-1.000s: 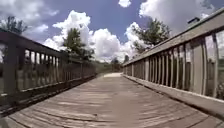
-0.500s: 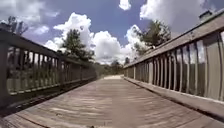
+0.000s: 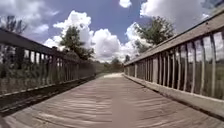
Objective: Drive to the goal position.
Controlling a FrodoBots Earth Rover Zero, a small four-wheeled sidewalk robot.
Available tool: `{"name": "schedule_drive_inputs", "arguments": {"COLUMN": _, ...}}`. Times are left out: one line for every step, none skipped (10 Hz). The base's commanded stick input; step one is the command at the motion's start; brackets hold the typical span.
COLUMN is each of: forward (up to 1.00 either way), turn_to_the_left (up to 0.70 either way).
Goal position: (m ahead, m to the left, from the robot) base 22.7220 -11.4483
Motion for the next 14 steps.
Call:
{"name": "schedule_drive_inputs", "arguments": {"forward": 0.50, "turn_to_the_left": 0.06}}
{"name": "schedule_drive_inputs", "arguments": {"forward": 0.50, "turn_to_the_left": 0.00}}
{"name": "schedule_drive_inputs", "arguments": {"forward": 0.50, "turn_to_the_left": 0.00}}
{"name": "schedule_drive_inputs", "arguments": {"forward": 0.50, "turn_to_the_left": 0.00}}
{"name": "schedule_drive_inputs", "arguments": {"forward": 0.50, "turn_to_the_left": 0.00}}
{"name": "schedule_drive_inputs", "arguments": {"forward": 0.50, "turn_to_the_left": 0.00}}
{"name": "schedule_drive_inputs", "arguments": {"forward": 0.50, "turn_to_the_left": 0.00}}
{"name": "schedule_drive_inputs", "arguments": {"forward": 0.50, "turn_to_the_left": 0.00}}
{"name": "schedule_drive_inputs", "arguments": {"forward": 0.50, "turn_to_the_left": 0.00}}
{"name": "schedule_drive_inputs", "arguments": {"forward": 0.50, "turn_to_the_left": 0.00}}
{"name": "schedule_drive_inputs", "arguments": {"forward": 0.50, "turn_to_the_left": 0.00}}
{"name": "schedule_drive_inputs", "arguments": {"forward": 0.50, "turn_to_the_left": 0.00}}
{"name": "schedule_drive_inputs", "arguments": {"forward": 0.50, "turn_to_the_left": 0.00}}
{"name": "schedule_drive_inputs", "arguments": {"forward": 0.50, "turn_to_the_left": 0.00}}
